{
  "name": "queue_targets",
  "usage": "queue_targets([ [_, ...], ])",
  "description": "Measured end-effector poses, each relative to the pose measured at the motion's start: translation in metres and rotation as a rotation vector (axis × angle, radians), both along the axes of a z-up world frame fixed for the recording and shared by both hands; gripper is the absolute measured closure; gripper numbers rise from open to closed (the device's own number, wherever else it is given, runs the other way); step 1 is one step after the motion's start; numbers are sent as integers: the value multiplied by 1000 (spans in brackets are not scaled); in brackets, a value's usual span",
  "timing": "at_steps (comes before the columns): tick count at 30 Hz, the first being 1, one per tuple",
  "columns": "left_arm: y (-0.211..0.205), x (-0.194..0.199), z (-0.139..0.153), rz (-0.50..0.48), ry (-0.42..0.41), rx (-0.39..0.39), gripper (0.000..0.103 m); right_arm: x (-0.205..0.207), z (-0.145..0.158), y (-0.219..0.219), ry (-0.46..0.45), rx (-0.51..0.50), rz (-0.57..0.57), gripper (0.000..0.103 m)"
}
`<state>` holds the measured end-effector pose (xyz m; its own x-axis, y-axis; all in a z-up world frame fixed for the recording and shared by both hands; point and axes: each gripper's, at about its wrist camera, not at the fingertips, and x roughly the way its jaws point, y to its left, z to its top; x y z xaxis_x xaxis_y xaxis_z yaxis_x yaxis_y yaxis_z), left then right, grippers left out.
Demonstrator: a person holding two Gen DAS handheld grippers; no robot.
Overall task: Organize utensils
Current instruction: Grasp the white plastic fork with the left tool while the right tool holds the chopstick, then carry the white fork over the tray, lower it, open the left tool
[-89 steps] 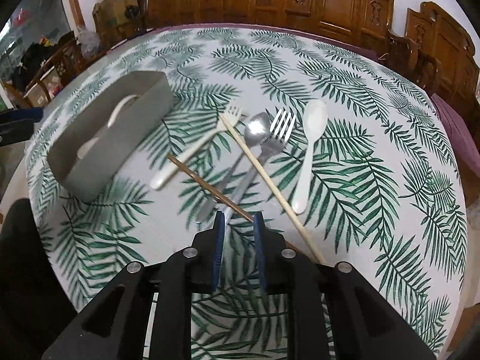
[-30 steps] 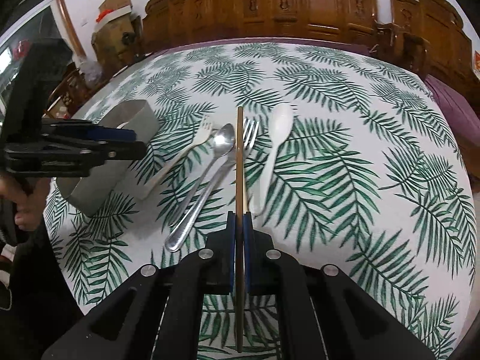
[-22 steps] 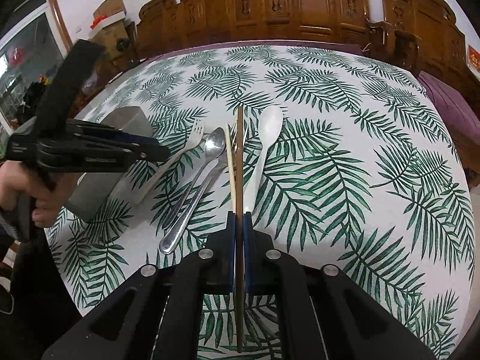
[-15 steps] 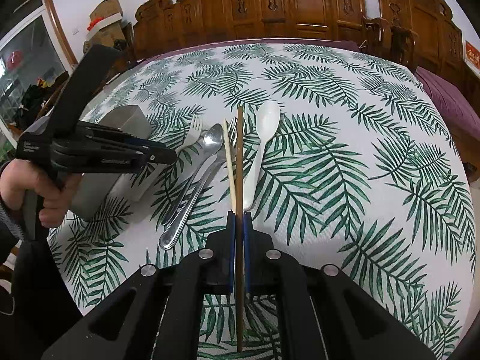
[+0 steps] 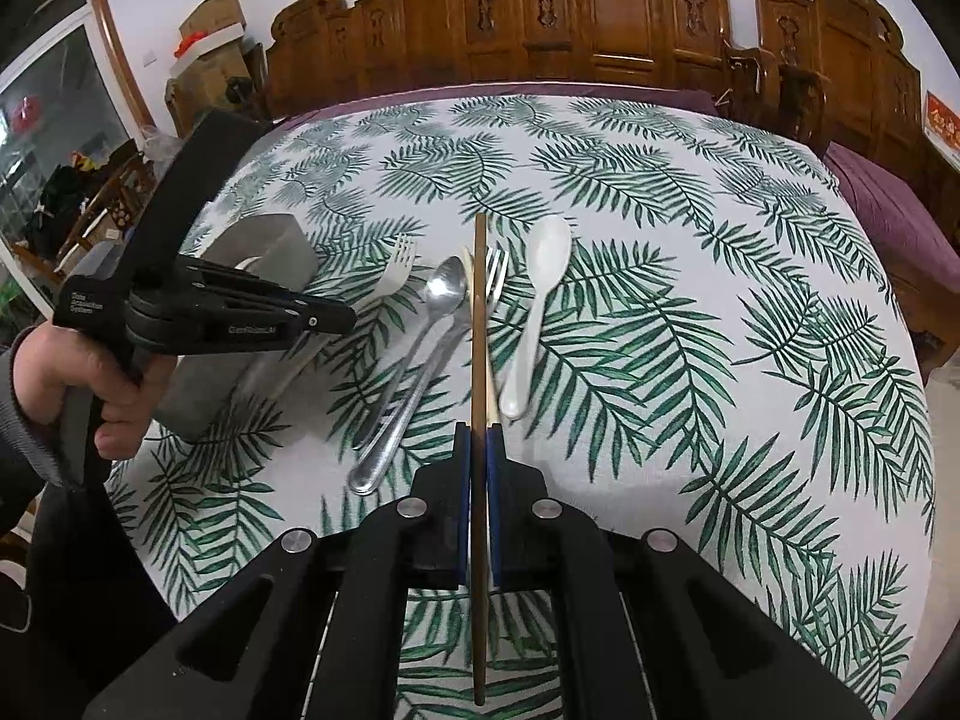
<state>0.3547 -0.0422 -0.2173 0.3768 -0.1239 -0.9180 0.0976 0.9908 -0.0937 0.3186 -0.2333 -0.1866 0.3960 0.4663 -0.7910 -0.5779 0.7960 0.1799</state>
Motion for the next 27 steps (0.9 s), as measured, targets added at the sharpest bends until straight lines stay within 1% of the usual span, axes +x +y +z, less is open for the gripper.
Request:
queue_targets([
  [8, 18, -35, 45, 13, -83, -9, 96, -16, 15, 14, -20, 7, 0, 97],
  [14, 36, -56, 66, 32, -123, -8, 96, -24, 27, 27, -40, 11, 0, 97],
  [21, 59, -71, 78, 48, -140, -12, 96, -34, 40, 43, -67, 24, -9, 97],
  [27, 86, -83, 80, 80, -150, -22, 96, -40, 43, 61, -67, 27, 4, 97],
])
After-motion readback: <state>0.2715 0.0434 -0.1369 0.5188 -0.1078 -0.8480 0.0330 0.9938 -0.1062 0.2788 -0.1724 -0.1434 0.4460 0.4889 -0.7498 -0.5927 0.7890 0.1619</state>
